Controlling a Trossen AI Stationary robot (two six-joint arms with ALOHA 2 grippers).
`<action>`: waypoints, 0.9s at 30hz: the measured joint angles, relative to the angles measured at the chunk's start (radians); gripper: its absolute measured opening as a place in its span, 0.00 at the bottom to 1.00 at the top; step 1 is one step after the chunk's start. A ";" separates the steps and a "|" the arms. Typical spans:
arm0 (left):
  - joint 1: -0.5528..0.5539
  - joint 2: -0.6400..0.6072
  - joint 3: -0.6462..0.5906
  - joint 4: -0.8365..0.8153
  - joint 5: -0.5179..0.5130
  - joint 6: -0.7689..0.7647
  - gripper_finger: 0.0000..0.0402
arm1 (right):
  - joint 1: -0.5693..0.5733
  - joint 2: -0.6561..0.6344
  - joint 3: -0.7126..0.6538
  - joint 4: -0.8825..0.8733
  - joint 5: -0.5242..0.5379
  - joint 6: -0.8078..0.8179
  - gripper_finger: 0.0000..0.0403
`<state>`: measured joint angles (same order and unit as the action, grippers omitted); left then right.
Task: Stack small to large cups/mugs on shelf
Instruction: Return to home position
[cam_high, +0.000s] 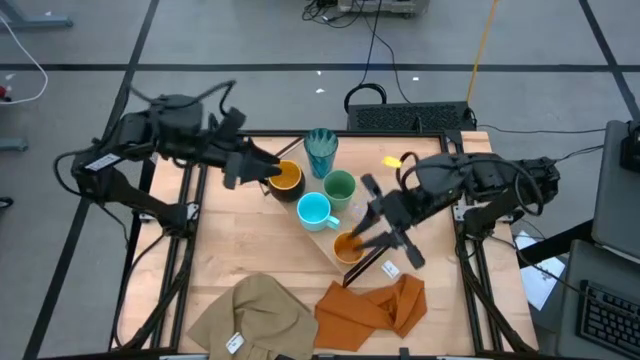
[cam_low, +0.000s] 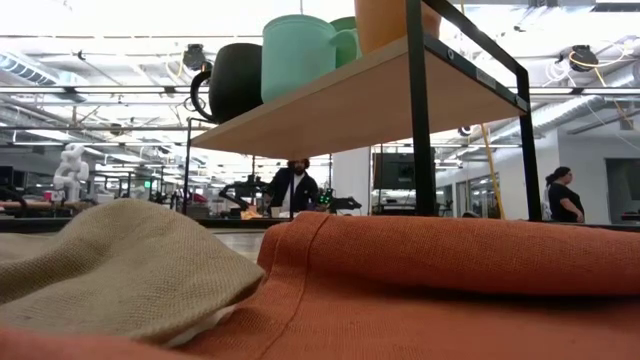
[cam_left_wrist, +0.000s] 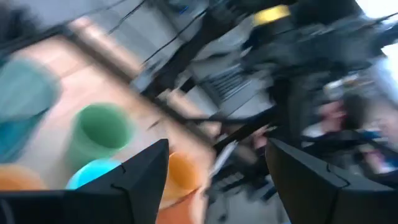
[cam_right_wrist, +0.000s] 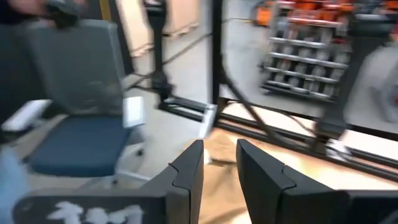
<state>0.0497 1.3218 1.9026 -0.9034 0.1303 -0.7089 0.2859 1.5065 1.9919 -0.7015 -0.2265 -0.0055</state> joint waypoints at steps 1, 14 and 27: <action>-0.018 -0.004 0.000 0.044 -0.002 -0.004 0.66 | -0.006 -0.004 0.000 -0.005 0.024 -0.001 0.21; -0.228 -0.015 0.000 0.472 -0.090 0.180 0.43 | -0.045 -0.154 0.000 0.034 0.047 0.004 0.21; -0.415 -0.014 0.000 0.376 -0.332 0.552 0.02 | -0.039 -0.273 0.000 -0.072 0.070 0.073 0.21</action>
<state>-0.3656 1.3081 1.9026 -0.5278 -0.2015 -0.1571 0.2467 1.2333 1.9915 -0.7740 -0.1564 0.0671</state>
